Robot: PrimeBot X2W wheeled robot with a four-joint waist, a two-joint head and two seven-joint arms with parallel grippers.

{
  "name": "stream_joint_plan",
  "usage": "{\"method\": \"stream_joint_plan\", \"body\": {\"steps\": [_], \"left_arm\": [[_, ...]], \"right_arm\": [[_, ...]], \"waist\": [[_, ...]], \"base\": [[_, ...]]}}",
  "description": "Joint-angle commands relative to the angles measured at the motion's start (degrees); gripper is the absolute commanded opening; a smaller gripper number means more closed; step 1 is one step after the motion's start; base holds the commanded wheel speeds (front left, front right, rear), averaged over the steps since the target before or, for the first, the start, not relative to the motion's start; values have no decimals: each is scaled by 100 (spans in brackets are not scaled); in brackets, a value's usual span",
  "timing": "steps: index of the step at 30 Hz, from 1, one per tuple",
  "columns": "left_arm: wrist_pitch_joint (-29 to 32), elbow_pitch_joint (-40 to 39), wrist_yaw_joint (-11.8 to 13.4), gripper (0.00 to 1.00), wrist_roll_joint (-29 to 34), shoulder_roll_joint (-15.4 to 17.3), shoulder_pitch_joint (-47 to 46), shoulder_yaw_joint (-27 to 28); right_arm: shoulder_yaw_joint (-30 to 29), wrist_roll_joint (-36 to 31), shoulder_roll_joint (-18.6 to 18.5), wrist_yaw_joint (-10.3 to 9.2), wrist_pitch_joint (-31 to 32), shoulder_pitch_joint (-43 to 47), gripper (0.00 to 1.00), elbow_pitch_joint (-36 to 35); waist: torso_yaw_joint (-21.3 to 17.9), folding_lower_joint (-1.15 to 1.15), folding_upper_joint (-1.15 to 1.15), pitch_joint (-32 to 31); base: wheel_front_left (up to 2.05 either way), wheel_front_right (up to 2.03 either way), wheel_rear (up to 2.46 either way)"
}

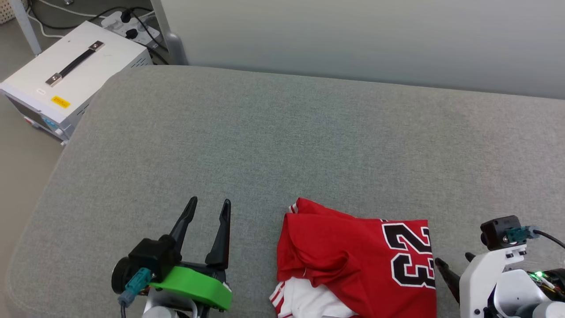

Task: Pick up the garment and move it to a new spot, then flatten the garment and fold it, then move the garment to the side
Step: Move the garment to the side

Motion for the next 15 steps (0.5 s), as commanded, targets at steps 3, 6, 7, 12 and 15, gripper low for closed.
{"method": "stream_joint_plan", "body": {"steps": [3,6,7,12,15], "left_arm": [[-33,-14,-31,100,-10,-16,-194,-40],[-33,34,-31,100,4,-21,-241,-106],[-33,43,-31,100,10,-22,-269,-128],[-33,92,-31,100,5,-30,-408,-218],[-33,112,-31,100,-5,-41,-469,-261]], "right_arm": [[-1,33,39,-4,500,-53,100,-39],[58,76,74,-4,816,-141,100,4],[88,80,73,-4,916,-165,100,32],[126,31,102,-4,1096,-254,100,207],[182,-3,142,-4,1135,-282,100,397]], "waist": [[202,0,66,255],[292,0,66,383],[326,0,66,426],[497,0,66,577],[595,0,66,632]], "base": [[0,0,0],[0,0,0],[0,0,0],[0,0,0],[0,0,0]]}}
